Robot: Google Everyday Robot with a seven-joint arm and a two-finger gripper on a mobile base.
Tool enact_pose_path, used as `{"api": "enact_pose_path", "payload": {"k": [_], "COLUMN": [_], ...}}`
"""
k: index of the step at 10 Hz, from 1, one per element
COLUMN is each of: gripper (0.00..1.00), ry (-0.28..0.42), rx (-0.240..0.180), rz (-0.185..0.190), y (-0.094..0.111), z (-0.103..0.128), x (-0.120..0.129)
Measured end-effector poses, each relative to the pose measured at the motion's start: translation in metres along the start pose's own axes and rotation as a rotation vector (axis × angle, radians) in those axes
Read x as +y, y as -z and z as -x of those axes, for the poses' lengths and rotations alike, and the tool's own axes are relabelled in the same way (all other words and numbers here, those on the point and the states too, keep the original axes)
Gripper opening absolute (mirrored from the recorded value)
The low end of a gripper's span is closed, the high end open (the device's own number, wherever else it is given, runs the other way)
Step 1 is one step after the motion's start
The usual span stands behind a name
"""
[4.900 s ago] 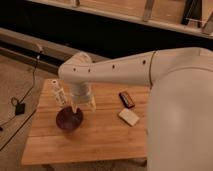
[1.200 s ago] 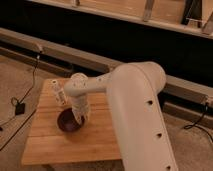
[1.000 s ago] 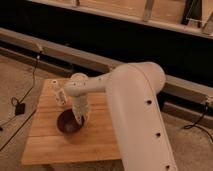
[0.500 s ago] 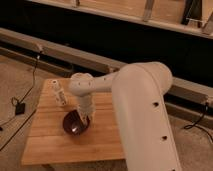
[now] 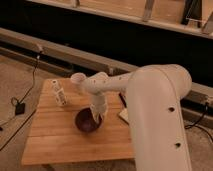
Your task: Drag the ceramic bowl in a circle
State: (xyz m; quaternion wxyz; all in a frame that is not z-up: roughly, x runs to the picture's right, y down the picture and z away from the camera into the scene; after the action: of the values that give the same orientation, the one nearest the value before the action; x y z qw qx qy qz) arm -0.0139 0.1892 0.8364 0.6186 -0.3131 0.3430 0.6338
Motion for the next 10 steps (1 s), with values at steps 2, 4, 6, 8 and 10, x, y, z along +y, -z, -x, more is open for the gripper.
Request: {"api": "enact_pose_path", "payload": {"k": [2, 4, 6, 8, 10], "gripper": [0.00, 0.00, 0.00, 0.00, 0.00], "ry": [-0.040, -0.042, -0.025, 0.009, 0.045], "rx": [-0.006, -0.022, -0.032, -0.036, -0.045], "rz": [-0.002, 0.001, 0.002, 0.005, 0.014], "y": [-0.004, -0.006, -0.006, -0.006, 0.000], "z": [0.022, 0.045, 0.062, 0.072, 0.077], "x": [-0.019, -0.018, -0.005, 0.017, 0.040]}}
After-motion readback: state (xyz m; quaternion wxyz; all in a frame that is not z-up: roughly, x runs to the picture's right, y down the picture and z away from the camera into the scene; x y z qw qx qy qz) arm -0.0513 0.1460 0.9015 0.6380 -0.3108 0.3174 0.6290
